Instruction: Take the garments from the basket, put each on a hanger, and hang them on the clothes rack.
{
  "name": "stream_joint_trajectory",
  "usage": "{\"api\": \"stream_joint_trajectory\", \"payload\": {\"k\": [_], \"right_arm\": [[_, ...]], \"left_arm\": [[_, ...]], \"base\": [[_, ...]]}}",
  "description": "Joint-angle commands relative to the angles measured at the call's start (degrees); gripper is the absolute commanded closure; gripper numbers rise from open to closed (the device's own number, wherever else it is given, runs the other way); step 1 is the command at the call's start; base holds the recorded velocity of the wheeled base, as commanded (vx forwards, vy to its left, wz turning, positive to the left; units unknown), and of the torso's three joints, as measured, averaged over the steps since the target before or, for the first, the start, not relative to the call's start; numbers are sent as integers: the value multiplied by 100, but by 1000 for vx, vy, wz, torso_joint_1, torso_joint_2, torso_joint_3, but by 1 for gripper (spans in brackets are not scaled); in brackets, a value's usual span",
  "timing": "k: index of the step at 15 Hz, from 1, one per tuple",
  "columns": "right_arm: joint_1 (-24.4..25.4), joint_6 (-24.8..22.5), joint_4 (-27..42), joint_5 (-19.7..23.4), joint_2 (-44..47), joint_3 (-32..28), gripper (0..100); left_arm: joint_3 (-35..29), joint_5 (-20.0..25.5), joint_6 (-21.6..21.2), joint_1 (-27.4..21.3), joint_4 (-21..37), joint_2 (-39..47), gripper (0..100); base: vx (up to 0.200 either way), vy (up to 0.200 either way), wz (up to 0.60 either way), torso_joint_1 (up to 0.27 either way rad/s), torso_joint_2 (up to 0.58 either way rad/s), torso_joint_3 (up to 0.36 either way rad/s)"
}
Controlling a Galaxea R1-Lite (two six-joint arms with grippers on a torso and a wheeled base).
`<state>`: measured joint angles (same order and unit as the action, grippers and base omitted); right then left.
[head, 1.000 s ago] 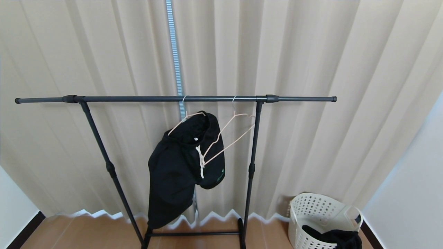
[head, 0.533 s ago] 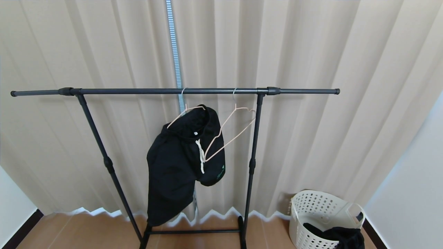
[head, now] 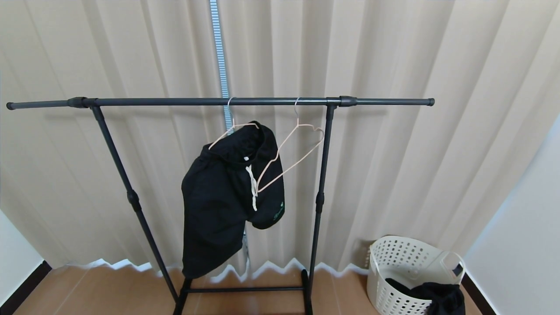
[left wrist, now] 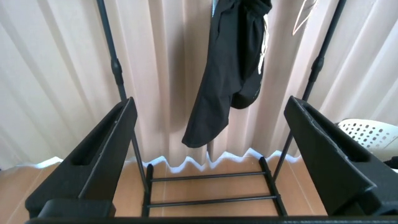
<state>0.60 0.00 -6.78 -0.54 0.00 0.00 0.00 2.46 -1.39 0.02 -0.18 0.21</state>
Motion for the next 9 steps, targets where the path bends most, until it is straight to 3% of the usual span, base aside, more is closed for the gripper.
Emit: {"api": "stream_joint_trajectory", "payload": {"k": [1,9], "right_arm": [[2,0,1,1,9,0,0],[2,0,1,1,9,0,0]], "left_arm": [[0,0,-2,6,9,6,0],[0,0,-2,-2,1,14,0]], "base": [[0,0,0,-159,383,212],[0,0,0,-191,462,269]]}}
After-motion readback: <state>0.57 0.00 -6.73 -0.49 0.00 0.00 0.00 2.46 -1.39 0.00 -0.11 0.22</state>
